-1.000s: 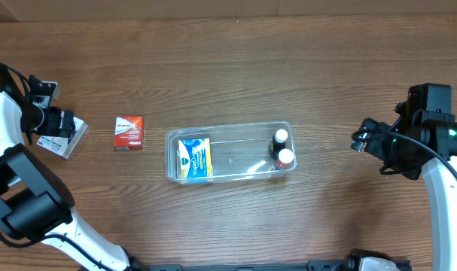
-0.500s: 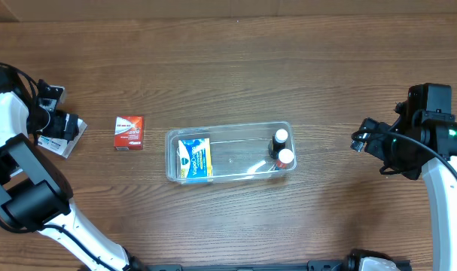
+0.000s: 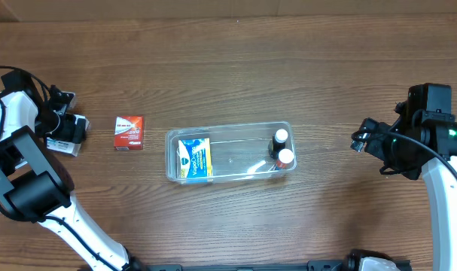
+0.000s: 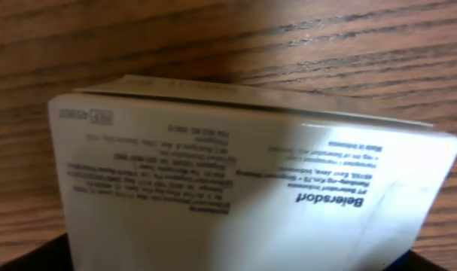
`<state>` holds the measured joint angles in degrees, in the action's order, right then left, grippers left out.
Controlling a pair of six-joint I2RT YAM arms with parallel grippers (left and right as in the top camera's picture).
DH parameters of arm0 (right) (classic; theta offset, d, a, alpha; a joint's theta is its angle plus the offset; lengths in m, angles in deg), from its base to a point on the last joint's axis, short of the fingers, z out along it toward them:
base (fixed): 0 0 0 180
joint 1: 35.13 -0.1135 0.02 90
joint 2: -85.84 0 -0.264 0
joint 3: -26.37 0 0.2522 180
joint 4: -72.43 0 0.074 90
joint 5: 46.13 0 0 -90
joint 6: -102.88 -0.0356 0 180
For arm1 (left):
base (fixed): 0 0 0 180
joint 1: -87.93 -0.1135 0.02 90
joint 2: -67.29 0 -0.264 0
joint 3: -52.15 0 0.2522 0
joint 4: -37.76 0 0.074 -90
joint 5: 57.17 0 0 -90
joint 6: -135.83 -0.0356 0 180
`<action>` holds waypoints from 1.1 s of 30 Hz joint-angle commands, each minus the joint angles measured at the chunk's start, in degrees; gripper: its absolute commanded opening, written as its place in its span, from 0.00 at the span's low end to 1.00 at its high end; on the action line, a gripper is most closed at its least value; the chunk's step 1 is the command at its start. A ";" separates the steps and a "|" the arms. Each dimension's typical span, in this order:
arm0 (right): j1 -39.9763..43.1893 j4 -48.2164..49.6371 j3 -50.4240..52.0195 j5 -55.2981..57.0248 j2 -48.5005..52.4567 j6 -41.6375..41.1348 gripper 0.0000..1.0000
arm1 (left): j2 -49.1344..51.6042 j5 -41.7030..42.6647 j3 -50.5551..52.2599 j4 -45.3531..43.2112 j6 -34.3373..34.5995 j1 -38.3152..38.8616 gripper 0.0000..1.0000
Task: Pack container
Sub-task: 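Move the left gripper to the white box and grasp it, then lift the white box and lower it into the container beside VapoDrops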
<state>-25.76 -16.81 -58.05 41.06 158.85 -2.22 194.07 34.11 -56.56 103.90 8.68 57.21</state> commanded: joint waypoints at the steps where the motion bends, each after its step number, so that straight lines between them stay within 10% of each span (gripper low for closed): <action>1: 0.02 0.28 0.20 -0.28 -0.35 0.39 1.00 | 0.20 0.24 -0.02 0.31 4.09 0.42 0.84; 19: 0.02 0.22 0.20 -0.31 -0.35 0.35 1.00 | -22.97 4.76 -0.35 1.86 19.52 3.23 0.68; 33: 0.02 -1.07 0.20 -1.01 -0.35 0.13 1.00 | -42.27 5.22 -0.33 22.27 56.52 38.69 0.58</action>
<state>-25.76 -17.69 -58.05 41.06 158.85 -2.11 151.91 38.74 -56.59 123.06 49.34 88.07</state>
